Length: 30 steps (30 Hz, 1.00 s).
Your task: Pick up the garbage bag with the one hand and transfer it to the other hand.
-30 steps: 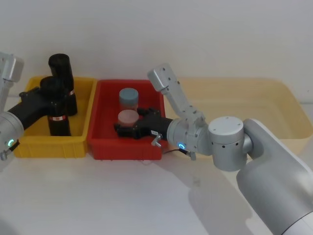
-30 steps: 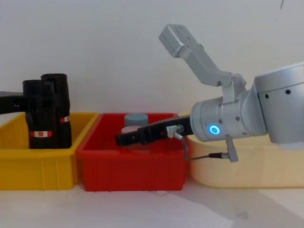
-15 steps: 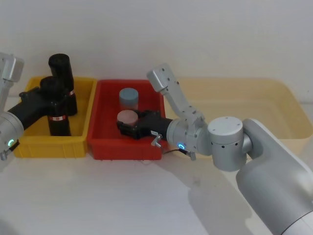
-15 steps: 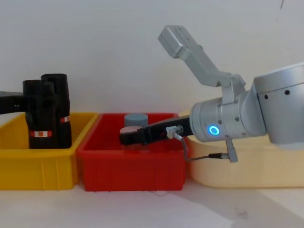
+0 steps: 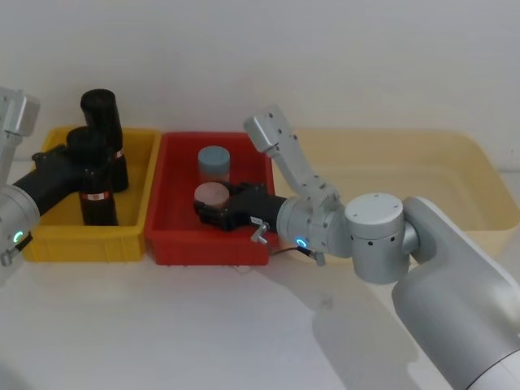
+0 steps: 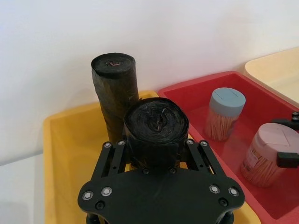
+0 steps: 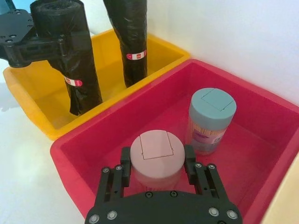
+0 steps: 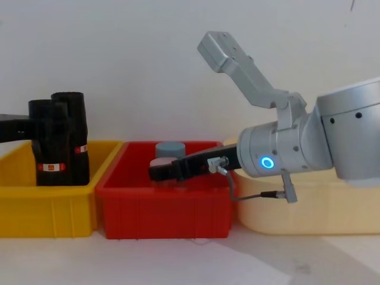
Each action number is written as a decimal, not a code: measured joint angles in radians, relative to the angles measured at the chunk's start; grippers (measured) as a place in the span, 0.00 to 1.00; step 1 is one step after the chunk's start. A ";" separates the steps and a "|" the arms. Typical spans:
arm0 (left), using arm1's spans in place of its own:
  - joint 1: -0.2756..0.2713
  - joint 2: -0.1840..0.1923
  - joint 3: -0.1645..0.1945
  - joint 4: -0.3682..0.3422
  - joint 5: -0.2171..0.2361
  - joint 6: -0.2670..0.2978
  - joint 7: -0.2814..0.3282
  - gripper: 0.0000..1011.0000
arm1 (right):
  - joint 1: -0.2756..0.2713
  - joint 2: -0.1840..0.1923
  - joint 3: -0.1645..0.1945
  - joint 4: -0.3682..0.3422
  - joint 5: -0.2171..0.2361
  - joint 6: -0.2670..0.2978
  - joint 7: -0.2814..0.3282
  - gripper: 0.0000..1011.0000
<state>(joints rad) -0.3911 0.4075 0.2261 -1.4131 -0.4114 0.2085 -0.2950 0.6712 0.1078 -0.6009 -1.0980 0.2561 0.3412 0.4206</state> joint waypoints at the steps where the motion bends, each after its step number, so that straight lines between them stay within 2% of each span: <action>1: 0.000 0.000 0.000 -0.001 0.002 -0.002 0.000 0.49 | 0.000 0.000 0.000 0.000 0.000 0.000 0.000 0.64; 8: 0.004 -0.001 -0.006 -0.029 0.012 -0.023 0.002 0.49 | -0.009 0.004 0.011 -0.028 0.001 -0.019 0.005 0.64; 16: -0.003 0.001 -0.023 -0.103 0.009 -0.019 0.004 0.49 | -0.026 0.025 0.036 -0.119 0.011 -0.046 0.003 0.64; 20: -0.021 0.002 -0.032 -0.150 -0.010 0.003 -0.002 0.49 | -0.035 0.044 0.053 -0.176 0.014 -0.053 -0.007 0.64; 25: -0.046 -0.006 -0.030 -0.176 -0.033 0.026 -0.017 0.49 | -0.052 0.074 0.083 -0.259 0.014 -0.053 -0.034 0.64; 30: -0.089 -0.032 -0.006 -0.178 -0.057 0.048 -0.037 0.49 | -0.071 0.104 0.112 -0.325 0.009 -0.041 -0.062 0.64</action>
<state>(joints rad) -0.4802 0.3755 0.2201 -1.5906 -0.4682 0.2566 -0.3322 0.5998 0.2118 -0.4884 -1.4225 0.2654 0.3006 0.3582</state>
